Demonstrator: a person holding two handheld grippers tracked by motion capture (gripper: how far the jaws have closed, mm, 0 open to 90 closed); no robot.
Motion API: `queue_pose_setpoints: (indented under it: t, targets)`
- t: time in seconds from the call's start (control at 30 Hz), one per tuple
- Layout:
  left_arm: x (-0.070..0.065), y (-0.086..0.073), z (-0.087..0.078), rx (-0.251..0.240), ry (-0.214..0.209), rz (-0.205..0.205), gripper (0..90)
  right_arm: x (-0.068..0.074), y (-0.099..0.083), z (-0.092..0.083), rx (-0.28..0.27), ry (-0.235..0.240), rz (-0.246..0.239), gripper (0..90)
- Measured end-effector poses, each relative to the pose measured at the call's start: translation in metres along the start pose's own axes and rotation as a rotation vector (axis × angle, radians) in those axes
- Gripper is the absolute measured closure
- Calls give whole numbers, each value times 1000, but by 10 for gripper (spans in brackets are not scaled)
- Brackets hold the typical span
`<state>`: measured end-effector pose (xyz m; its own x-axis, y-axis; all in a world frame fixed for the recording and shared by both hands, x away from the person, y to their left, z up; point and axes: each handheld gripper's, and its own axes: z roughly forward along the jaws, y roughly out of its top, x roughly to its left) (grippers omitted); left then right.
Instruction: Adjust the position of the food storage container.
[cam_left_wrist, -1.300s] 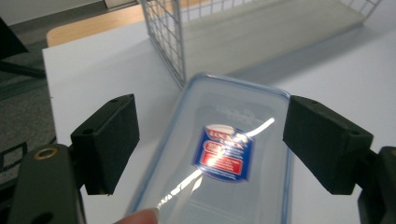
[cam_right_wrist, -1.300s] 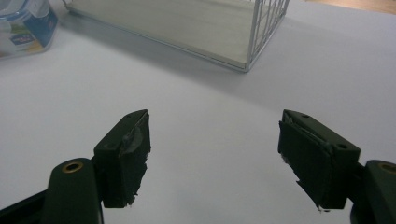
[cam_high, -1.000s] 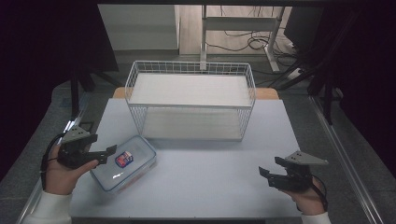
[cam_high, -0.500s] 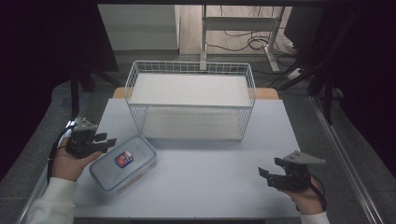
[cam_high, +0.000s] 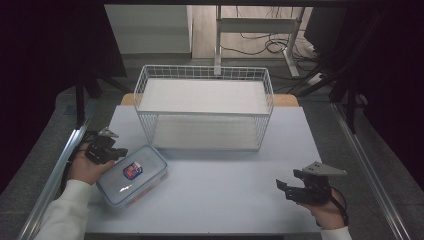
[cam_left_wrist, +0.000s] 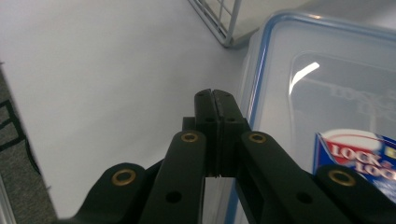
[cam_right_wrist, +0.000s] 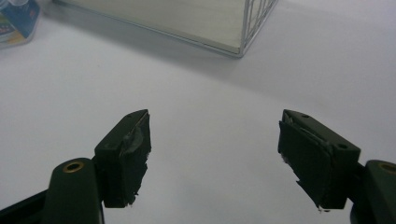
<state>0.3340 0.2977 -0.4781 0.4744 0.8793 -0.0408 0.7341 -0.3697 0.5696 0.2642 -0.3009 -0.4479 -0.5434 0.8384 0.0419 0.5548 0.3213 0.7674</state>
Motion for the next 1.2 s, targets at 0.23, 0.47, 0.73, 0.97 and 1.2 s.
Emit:
queue_pose_setpoints:
  t: [0.23,0.47,0.73,0.97,1.2]
  targets:
    - [-1,12,11,25,-12,54,900,-3,-2,3,12,-3,14,254]
    - [-1,16,16,13,-32,39,900,-1,-1,4,12,-1,6,254]
    - [-12,22,20,10,-54,69,900,0,-1,6,21,-2,7,254]
    - [-32,27,23,20,-80,126,900,0,-1,6,24,-2,4,254]
    - [-51,31,27,17,-100,171,900,-1,-3,7,27,-2,3,254]
